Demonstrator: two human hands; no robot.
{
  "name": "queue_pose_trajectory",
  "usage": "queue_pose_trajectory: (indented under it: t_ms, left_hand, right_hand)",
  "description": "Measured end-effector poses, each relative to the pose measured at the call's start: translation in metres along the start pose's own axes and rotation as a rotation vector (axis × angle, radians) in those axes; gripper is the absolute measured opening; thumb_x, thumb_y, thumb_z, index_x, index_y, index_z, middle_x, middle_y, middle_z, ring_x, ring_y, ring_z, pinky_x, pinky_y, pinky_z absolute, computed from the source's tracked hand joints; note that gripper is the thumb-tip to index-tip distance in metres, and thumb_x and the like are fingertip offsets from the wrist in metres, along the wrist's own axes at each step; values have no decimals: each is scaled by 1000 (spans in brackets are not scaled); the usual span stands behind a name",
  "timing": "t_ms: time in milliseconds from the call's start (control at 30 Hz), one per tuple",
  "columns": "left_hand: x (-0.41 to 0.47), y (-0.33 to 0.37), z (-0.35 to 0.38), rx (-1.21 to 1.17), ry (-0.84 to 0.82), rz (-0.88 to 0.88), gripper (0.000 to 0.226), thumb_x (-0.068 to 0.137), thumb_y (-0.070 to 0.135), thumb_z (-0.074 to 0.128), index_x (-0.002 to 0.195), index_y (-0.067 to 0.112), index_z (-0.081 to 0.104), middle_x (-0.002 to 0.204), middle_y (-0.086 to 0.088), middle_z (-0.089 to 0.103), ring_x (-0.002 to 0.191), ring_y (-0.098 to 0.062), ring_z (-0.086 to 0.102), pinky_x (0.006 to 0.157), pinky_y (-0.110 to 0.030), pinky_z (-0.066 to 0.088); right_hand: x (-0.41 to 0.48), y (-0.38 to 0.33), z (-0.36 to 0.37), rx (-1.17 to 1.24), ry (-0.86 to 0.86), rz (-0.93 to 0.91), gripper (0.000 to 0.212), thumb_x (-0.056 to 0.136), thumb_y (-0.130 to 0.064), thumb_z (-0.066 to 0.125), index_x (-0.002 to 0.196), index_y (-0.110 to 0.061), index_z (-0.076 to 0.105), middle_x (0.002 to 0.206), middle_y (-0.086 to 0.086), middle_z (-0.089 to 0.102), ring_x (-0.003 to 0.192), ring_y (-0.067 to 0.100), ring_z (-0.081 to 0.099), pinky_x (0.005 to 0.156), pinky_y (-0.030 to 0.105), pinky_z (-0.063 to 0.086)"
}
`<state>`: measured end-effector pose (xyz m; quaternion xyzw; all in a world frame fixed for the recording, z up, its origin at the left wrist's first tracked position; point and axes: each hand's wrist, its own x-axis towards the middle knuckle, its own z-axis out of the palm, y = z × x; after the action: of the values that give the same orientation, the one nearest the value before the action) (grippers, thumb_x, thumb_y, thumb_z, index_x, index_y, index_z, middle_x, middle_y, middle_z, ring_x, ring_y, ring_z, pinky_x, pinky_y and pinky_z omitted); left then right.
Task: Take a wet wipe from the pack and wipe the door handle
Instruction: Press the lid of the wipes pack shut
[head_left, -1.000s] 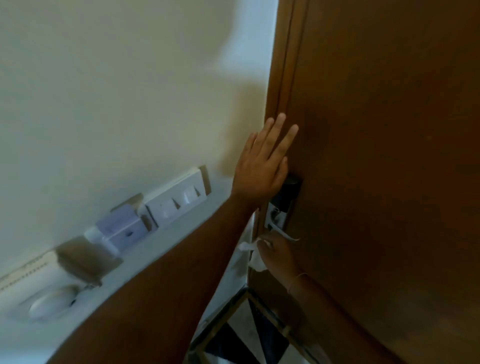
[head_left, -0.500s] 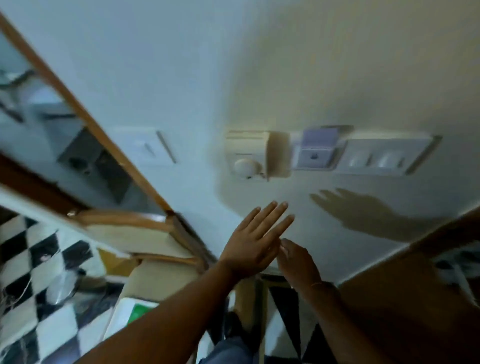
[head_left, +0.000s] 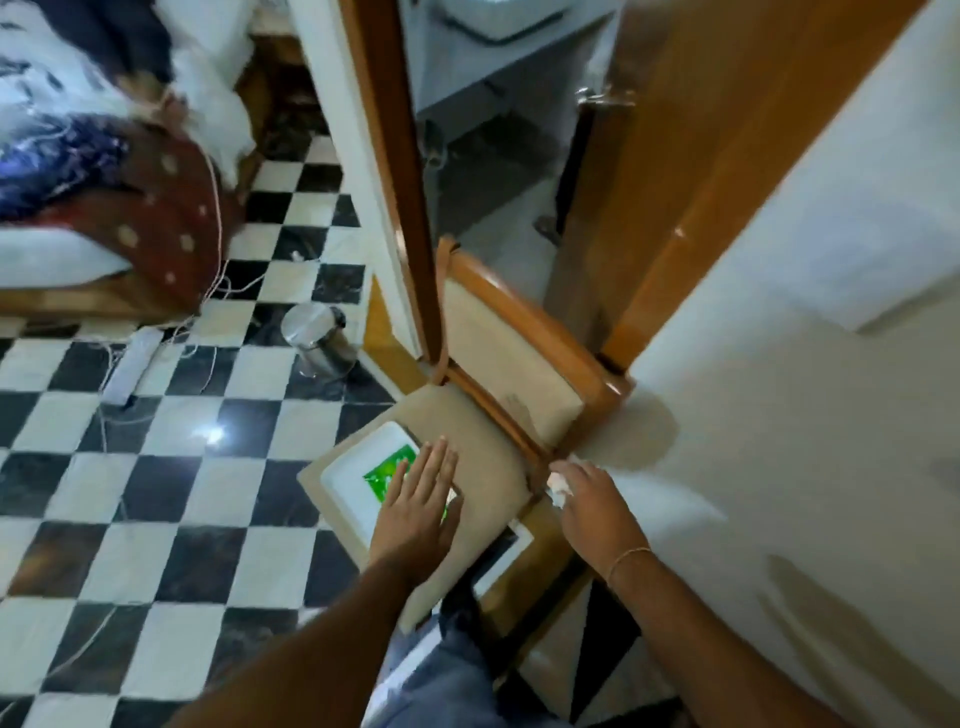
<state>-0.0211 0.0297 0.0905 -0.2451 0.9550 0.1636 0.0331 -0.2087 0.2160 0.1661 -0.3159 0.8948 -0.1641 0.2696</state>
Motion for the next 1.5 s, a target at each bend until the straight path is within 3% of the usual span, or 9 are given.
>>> queue_pose_trajectory:
  t_ms: [167, 300, 433, 633, 733, 867, 1267, 1400, 1500]
  left_hand:
    - [6, -44, 39, -123, -18, -301, 69, 117, 51, 10, 178, 31, -16, 187, 8, -22, 173, -18, -26, 143, -41, -17]
    - [2, -78, 102, -184, -133, -507, 72, 121, 49, 22, 180, 26, -10, 183, 8, -29, 169, -16, -32, 142, -42, -16]
    - [-1, -102, 161, -252, -278, -581, 72, 121, 49, 26, 182, 27, -5, 189, 7, -18, 177, -17, -17, 146, -44, -6]
    - [12, -123, 230, -281, -324, -615, 72, 121, 44, 30, 182, 23, -3, 192, 3, -10, 179, -18, -11, 147, -45, -2]
    - [27, -131, 246, -277, -263, -589, 74, 121, 40, 32, 181, 23, -8, 191, 4, -13, 178, -16, -11, 147, -44, -2]
    - [50, -140, 253, -194, -237, -480, 75, 120, 34, 35, 182, 24, -6, 192, 4, -10, 179, -18, -9, 146, -45, -1]
    - [56, -131, 277, 57, -330, -456, 83, 113, 45, 31, 181, 24, -12, 191, -1, -16, 179, -26, -13, 142, -55, -15]
    - [46, -136, 275, 62, -361, -559, 85, 113, 46, 29, 179, 24, -18, 189, -1, -24, 178, -25, -18, 143, -54, -13]
    - [36, -142, 270, -5, -398, -593, 83, 114, 44, 30, 179, 25, -20, 188, 1, -28, 177, -24, -21, 145, -53, -9]
  right_hand:
    - [50, -27, 52, -6, -64, -47, 29, 103, -5, 58, 124, -16, 74, 130, 3, 70, 117, 26, 67, 105, 37, 56]
    - [94, -23, 116, 43, -120, -50, 32, 98, 0, 58, 111, -20, 80, 119, 1, 73, 101, 25, 73, 89, 38, 63]
    - [132, -14, 180, 69, -146, -20, 29, 94, 0, 60, 112, -12, 79, 120, 8, 67, 104, 31, 69, 93, 39, 59]
    - [175, 2, 263, 126, -357, -28, 43, 99, 0, 50, 136, -11, 69, 142, 12, 62, 124, 32, 64, 113, 38, 49]
    - [190, 7, 286, 117, -356, -46, 44, 99, -4, 52, 134, -23, 69, 126, 14, 74, 111, 33, 70, 101, 38, 58]
    - [205, 4, 297, 70, -215, -78, 18, 96, -11, 61, 111, -20, 66, 100, 12, 78, 88, 37, 71, 74, 46, 61]
    - [222, 5, 336, -3, -68, -154, 11, 83, -9, 67, 91, -17, 66, 99, 6, 68, 83, 34, 64, 63, 38, 52]
    - [223, 6, 347, -70, -175, -174, 22, 89, -20, 72, 110, -16, 77, 119, 6, 70, 100, 34, 69, 79, 40, 59]
    - [215, 3, 351, -185, -262, -223, 34, 93, -28, 66, 124, -17, 74, 133, 4, 61, 113, 31, 63, 89, 42, 58]
